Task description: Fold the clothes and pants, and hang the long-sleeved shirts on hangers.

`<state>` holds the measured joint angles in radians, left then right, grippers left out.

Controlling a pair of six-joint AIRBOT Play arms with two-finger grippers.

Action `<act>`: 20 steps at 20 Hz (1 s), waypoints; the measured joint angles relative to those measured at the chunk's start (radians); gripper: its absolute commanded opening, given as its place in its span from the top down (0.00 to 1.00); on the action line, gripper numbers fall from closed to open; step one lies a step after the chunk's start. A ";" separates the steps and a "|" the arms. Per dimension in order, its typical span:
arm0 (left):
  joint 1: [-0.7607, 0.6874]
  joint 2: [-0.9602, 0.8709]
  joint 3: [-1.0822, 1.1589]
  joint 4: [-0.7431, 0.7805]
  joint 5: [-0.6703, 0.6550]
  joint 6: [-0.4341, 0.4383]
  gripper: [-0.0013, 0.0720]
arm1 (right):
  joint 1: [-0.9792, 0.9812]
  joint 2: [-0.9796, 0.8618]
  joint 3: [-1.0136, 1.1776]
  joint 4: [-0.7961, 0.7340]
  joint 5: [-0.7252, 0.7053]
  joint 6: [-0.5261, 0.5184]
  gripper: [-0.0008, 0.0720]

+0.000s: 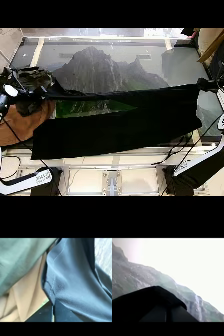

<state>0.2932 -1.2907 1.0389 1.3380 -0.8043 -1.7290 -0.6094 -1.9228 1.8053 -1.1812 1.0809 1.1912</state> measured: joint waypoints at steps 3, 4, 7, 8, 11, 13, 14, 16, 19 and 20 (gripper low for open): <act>-0.007 0.001 0.000 0.047 -0.042 -0.014 0.98 | 0.008 -0.026 0.000 -0.016 0.018 0.018 0.94; -0.012 -0.002 -0.001 0.065 -0.063 -0.018 0.98 | 0.009 -0.032 0.000 -0.024 0.029 0.021 0.85; -0.019 -0.004 -0.001 0.098 -0.108 -0.018 0.72 | 0.010 -0.042 0.007 -0.026 0.057 0.026 0.42; -0.021 -0.004 -0.001 0.098 -0.118 -0.019 0.51 | 0.010 -0.043 0.014 -0.026 0.076 0.028 0.42; -0.024 -0.003 0.000 0.065 -0.143 -0.022 0.40 | 0.010 -0.045 0.061 -0.025 0.145 0.030 0.43; -0.024 0.009 0.009 0.042 -0.151 -0.022 0.40 | 0.005 -0.039 0.116 -0.026 0.211 0.031 0.43; -0.024 0.019 0.019 0.035 -0.150 -0.022 0.40 | 0.002 -0.037 0.145 -0.026 0.243 0.031 0.43; -0.029 0.039 0.049 0.000 -0.109 -0.003 0.37 | -0.003 -0.024 0.191 -0.027 0.310 0.034 0.43; -0.057 0.019 0.111 -0.096 0.000 0.059 0.37 | -0.002 -0.011 0.210 -0.017 0.400 0.042 0.43; -0.068 -0.008 0.140 -0.116 0.023 0.073 0.37 | 0.000 -0.009 0.206 -0.010 0.424 0.045 0.43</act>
<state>0.2256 -1.2987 1.1786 1.2217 -0.7815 -1.6558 -0.6090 -1.9316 2.0113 -1.1912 1.5051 1.2366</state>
